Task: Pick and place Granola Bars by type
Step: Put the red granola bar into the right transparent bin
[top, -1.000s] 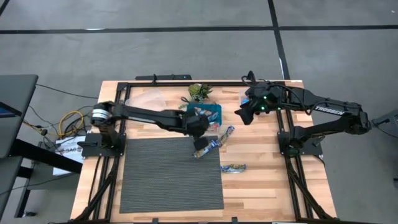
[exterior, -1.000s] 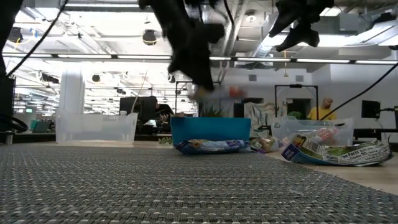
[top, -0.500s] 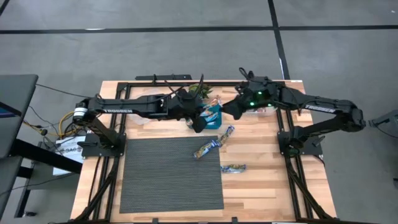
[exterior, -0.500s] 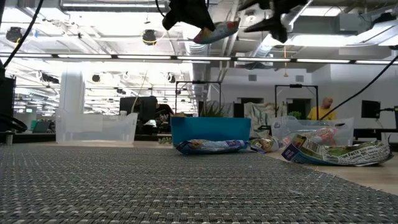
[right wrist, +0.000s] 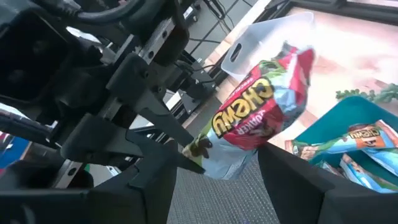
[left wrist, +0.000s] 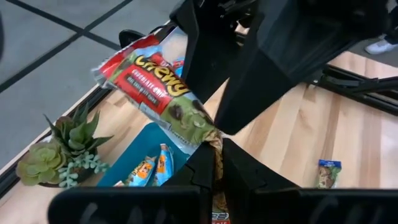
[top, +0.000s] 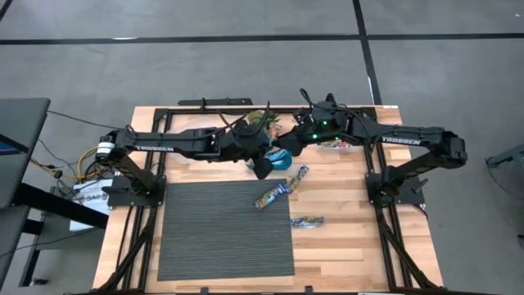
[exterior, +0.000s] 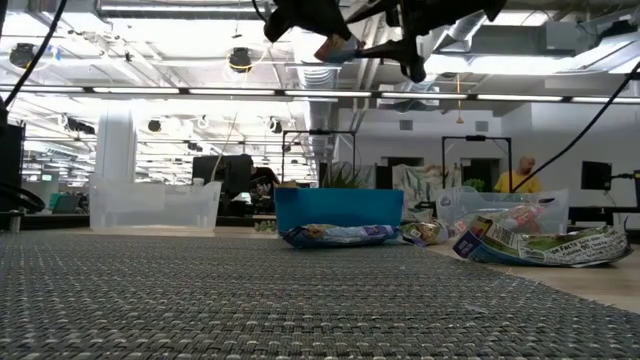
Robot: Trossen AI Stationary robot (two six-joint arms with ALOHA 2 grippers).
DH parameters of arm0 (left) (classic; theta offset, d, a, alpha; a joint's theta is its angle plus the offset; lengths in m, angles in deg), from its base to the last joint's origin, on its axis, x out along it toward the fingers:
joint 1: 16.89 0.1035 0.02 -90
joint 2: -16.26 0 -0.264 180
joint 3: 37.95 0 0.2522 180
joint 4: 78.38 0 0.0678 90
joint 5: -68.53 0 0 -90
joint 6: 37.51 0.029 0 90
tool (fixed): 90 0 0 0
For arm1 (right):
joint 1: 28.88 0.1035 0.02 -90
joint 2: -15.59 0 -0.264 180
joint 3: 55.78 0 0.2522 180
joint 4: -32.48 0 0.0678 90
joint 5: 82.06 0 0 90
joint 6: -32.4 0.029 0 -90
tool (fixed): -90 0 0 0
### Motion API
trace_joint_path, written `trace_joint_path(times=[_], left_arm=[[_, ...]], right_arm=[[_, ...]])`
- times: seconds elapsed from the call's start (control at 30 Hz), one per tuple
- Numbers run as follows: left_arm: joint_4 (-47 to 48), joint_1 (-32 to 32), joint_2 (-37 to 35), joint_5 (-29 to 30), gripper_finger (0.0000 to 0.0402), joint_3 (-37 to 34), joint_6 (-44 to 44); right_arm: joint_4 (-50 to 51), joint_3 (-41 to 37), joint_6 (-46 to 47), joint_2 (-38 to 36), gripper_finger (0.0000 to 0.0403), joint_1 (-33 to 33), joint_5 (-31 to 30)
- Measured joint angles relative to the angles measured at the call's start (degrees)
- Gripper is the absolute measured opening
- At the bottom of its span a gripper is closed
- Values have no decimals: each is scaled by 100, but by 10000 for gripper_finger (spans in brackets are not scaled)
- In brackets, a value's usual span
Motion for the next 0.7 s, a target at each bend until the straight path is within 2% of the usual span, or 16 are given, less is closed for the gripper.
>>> trace_joint_path(times=[0.13, 0.43, 0.7], left_arm=[[-21, -6, 0, 11, 7, 0, -1], [-86, -4, 0, 131, 7, 0, -4], [-97, -6, 0, 155, 7, 0, -6]], right_arm=[[-11, 0, -9, -2, 171, -10, -1], [-63, 2, -120, -24, 13, -81, 19], [-57, 2, -203, -24, 3, -81, 93]])
